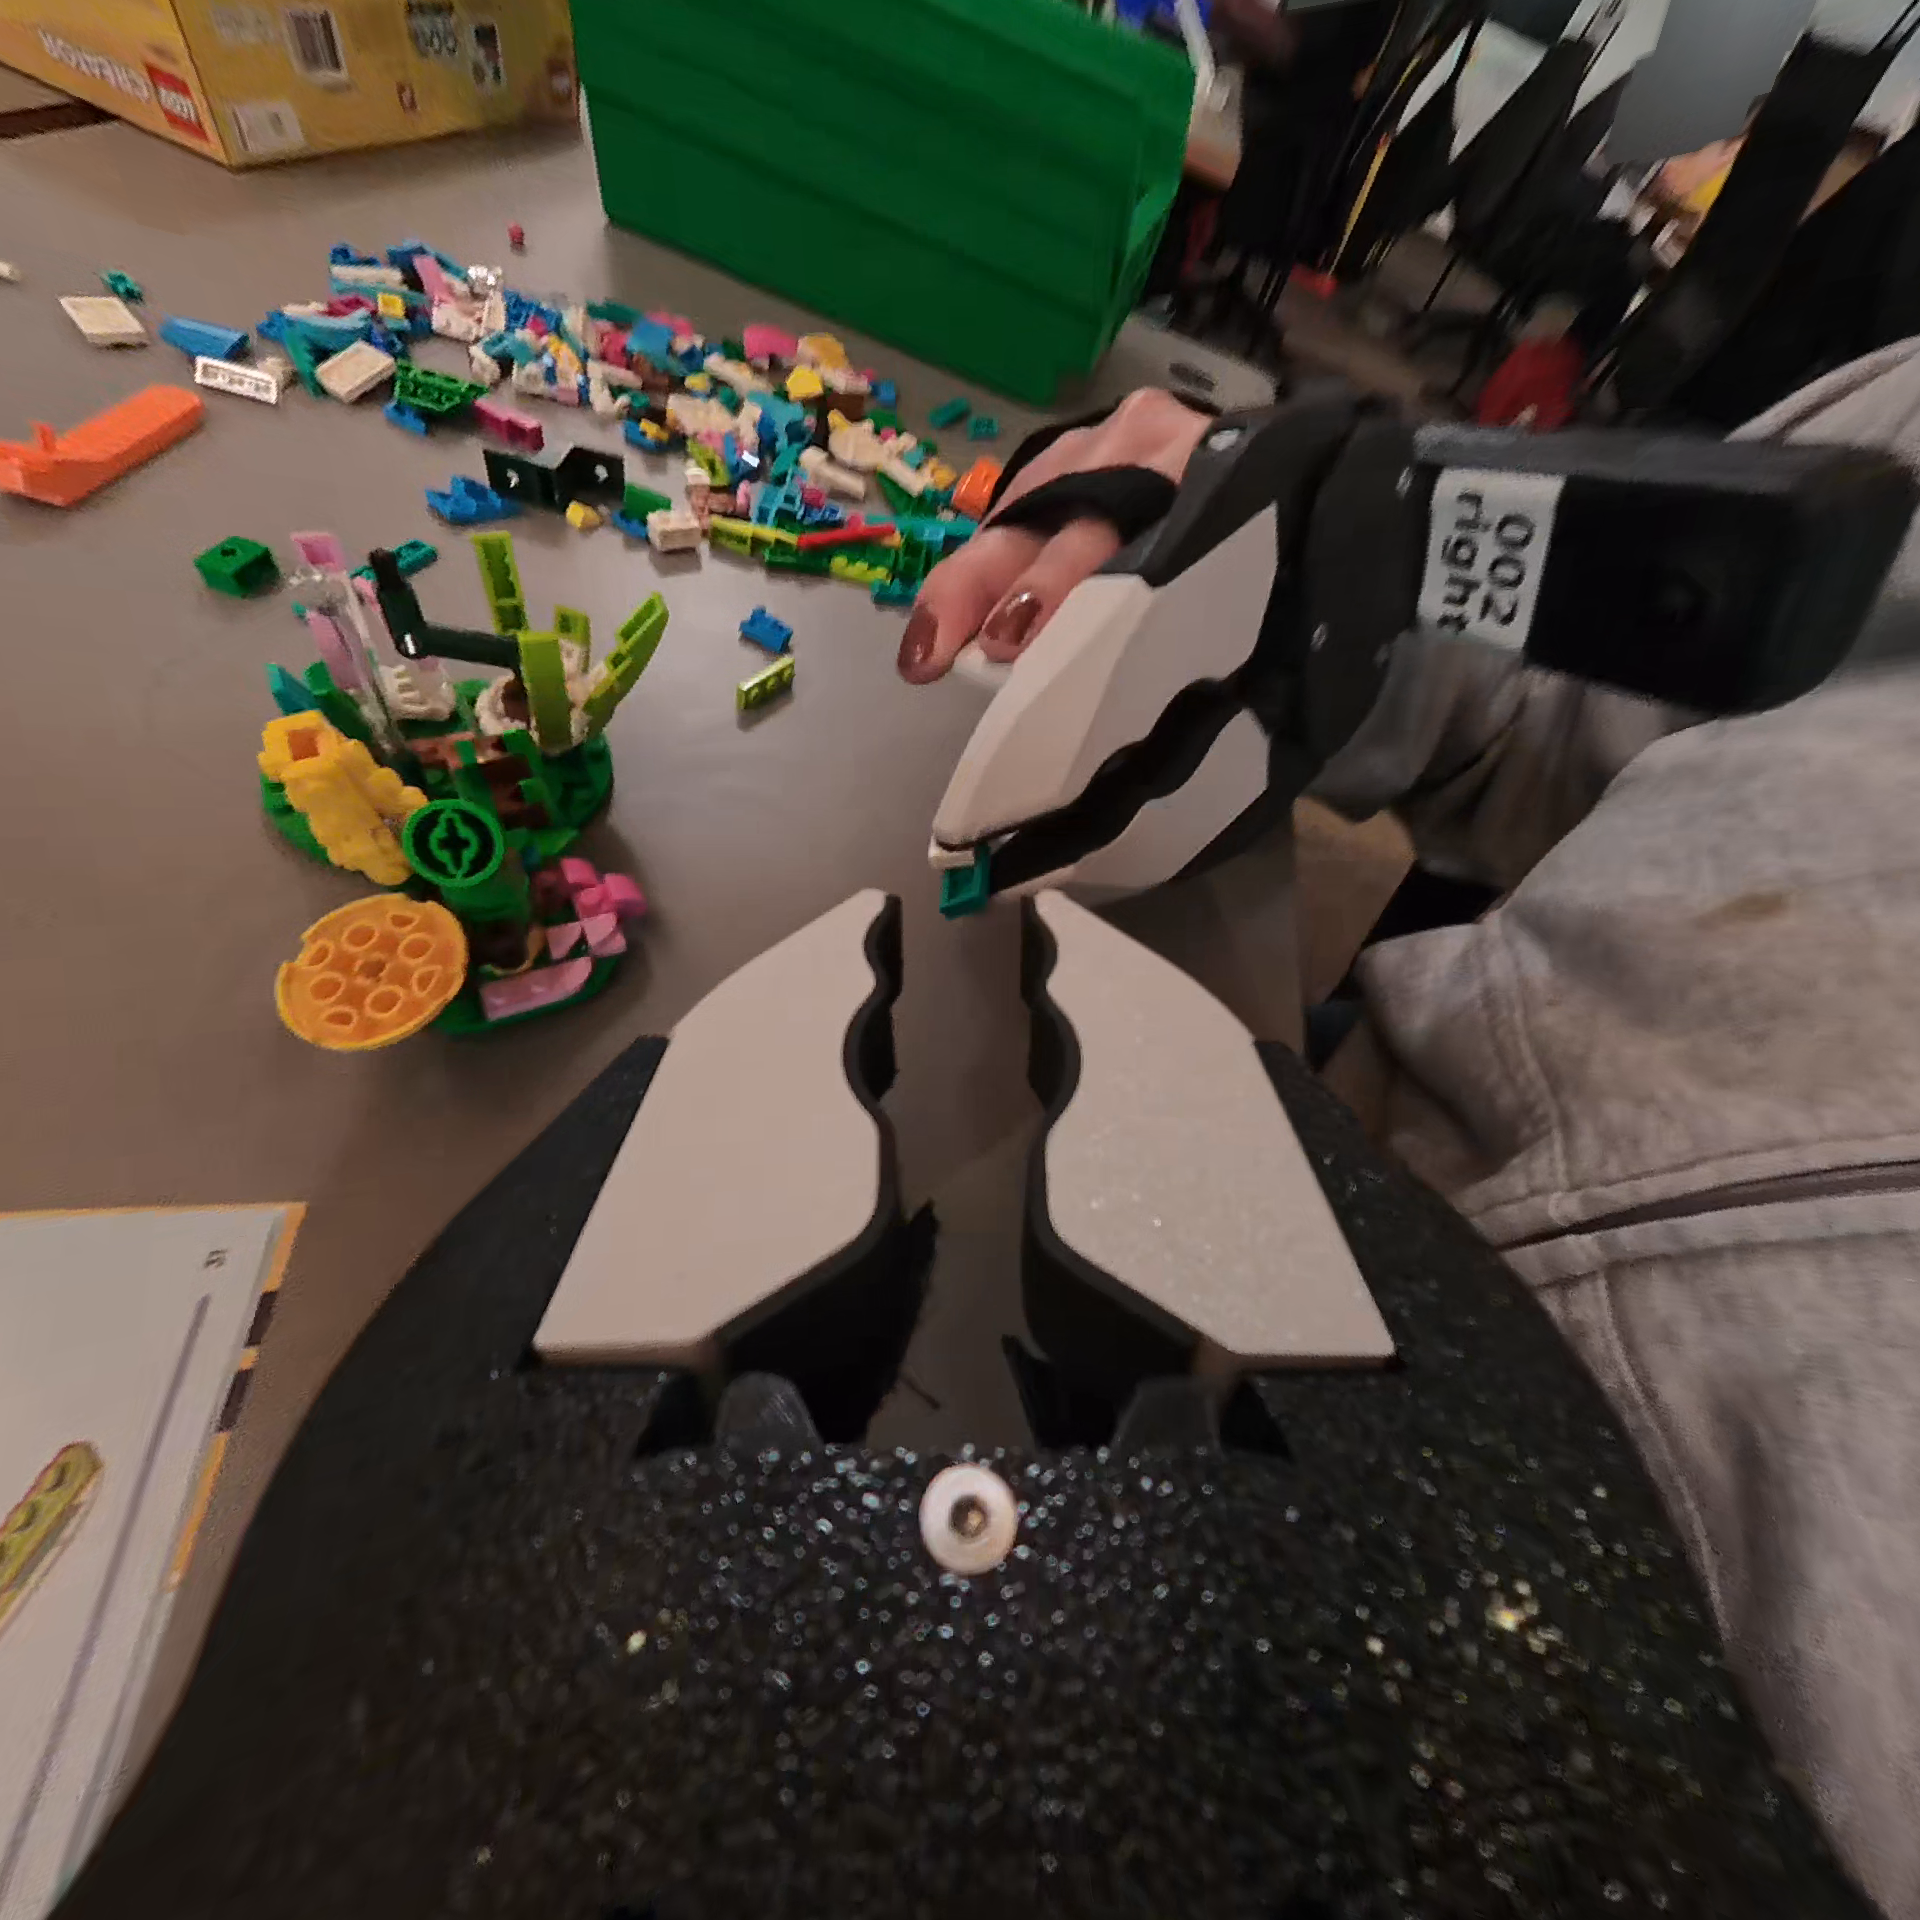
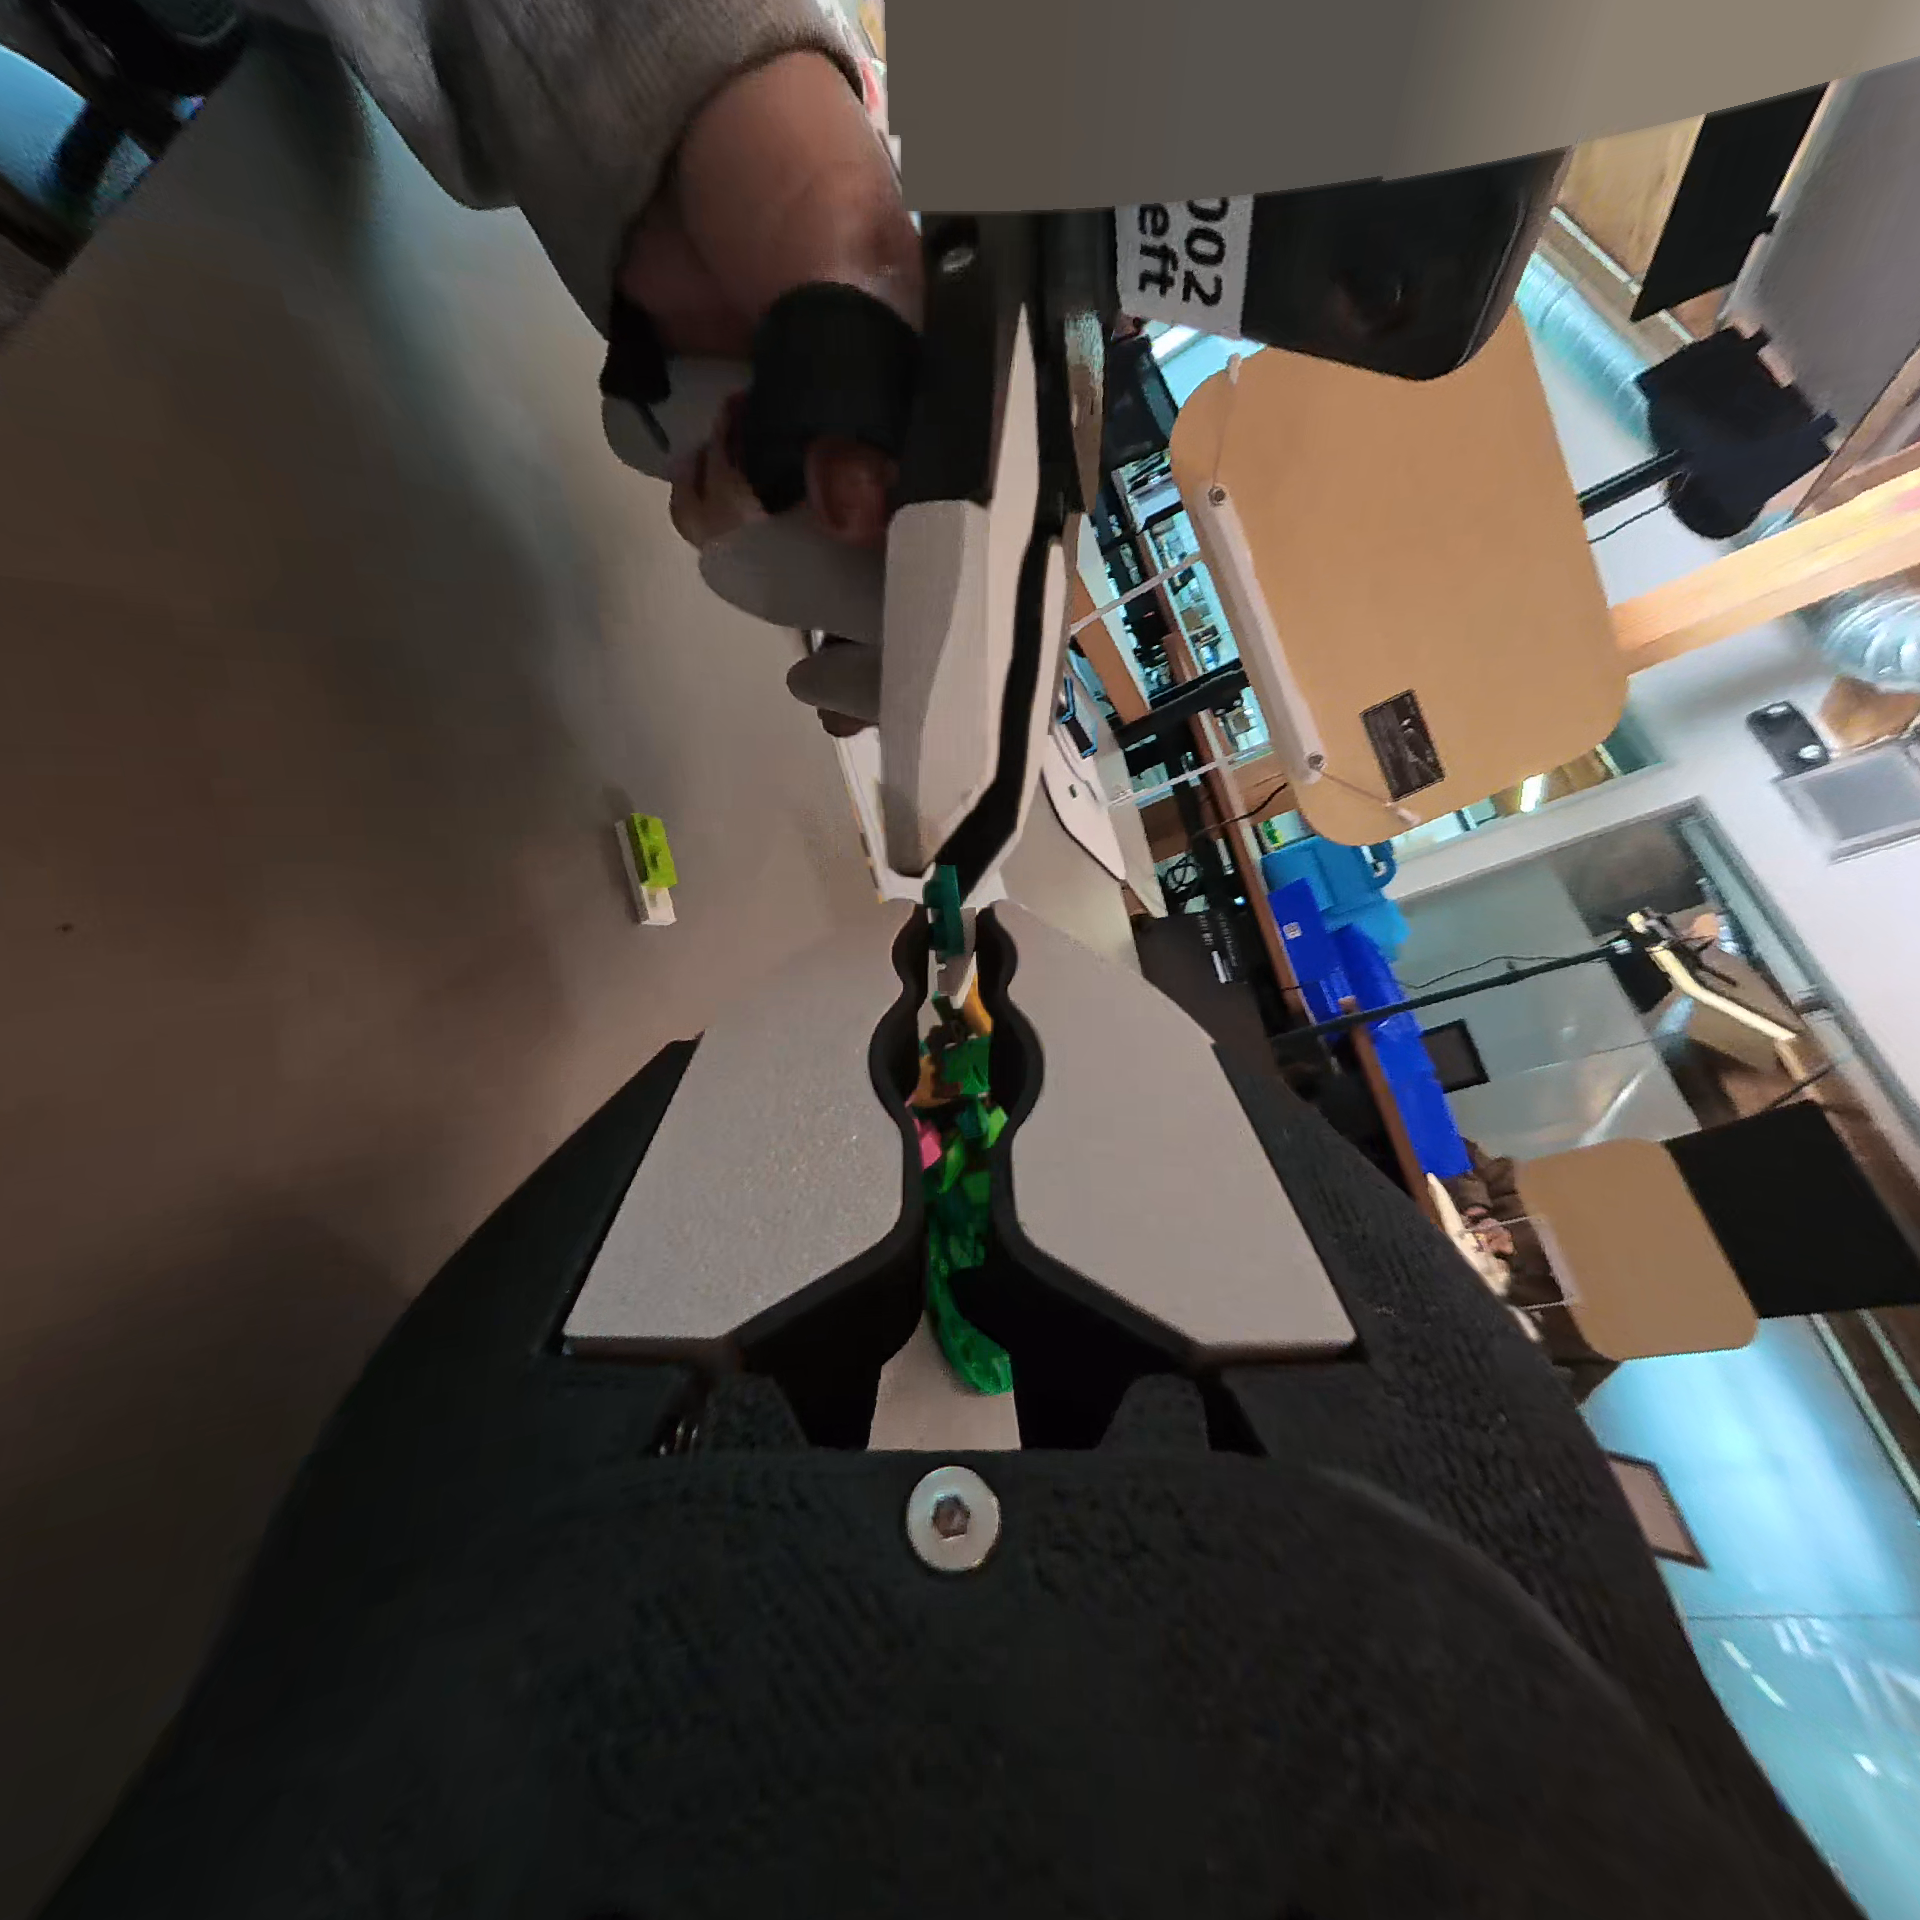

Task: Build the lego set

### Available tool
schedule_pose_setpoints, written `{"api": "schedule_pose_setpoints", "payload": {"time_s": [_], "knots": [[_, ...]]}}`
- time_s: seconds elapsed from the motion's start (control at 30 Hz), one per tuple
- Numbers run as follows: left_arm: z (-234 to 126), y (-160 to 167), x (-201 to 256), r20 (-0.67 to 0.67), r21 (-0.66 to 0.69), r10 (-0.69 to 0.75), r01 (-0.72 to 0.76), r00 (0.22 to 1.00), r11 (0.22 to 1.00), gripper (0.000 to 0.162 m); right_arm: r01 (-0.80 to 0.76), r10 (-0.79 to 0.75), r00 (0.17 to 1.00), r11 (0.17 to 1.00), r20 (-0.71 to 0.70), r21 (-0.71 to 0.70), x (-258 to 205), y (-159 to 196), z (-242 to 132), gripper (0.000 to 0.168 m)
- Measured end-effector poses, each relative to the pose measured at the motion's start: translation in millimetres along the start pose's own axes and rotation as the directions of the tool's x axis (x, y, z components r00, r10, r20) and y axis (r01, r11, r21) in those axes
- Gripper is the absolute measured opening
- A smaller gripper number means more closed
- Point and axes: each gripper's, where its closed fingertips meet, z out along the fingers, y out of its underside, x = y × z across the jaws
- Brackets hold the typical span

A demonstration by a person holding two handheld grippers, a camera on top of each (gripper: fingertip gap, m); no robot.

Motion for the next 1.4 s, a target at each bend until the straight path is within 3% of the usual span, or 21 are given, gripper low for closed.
{"api": "schedule_pose_setpoints", "payload": {"time_s": [0.03, 0.37, 0.63, 1.1, 1.4], "knots": [[-0.5, -2.1, 1.5, -0.017, 0.019, -0.019, 0.019, 1.000, 1.000, 0.018, 0.015, -0.015, 1.000, 1.000, -0.008, 0.002, 0.3, -0.4, -0.1, 0.007], [1.2, -1.9, 4.5, -0.052, 0.036, -0.048, 0.050, 0.998, 0.998, 0.007, 0.101, -0.100, 0.993, 0.995, -0.056, 0.023, 2.6, -6.3, -1.6, 0.007], [2.6, -1.5, 2.8, 0.036, 0.017, 0.096, -0.096, 0.995, 0.995, 0.007, -0.048, 0.048, 0.999, 0.999, -0.002, 0.012, 1.9, -2.1, -1.2, 0.008], [5.0, 4.3, -2.9, 0.045, 0.003, 0.005, -0.005, 0.999, 1.000, 0.007, 0.105, -0.106, 0.994, 0.994, -0.034, -0.021, -2.6, 1.2, 0.3, 0.007], [6.9, 8.3, -6.9, 0.052, 0.001, -0.026, 0.026, 0.998, 1.000, 0.007, -0.106, 0.112, 0.992, 0.991, 0.065, -0.082, -6.6, 7.7, 2.6, 0.005]]}}
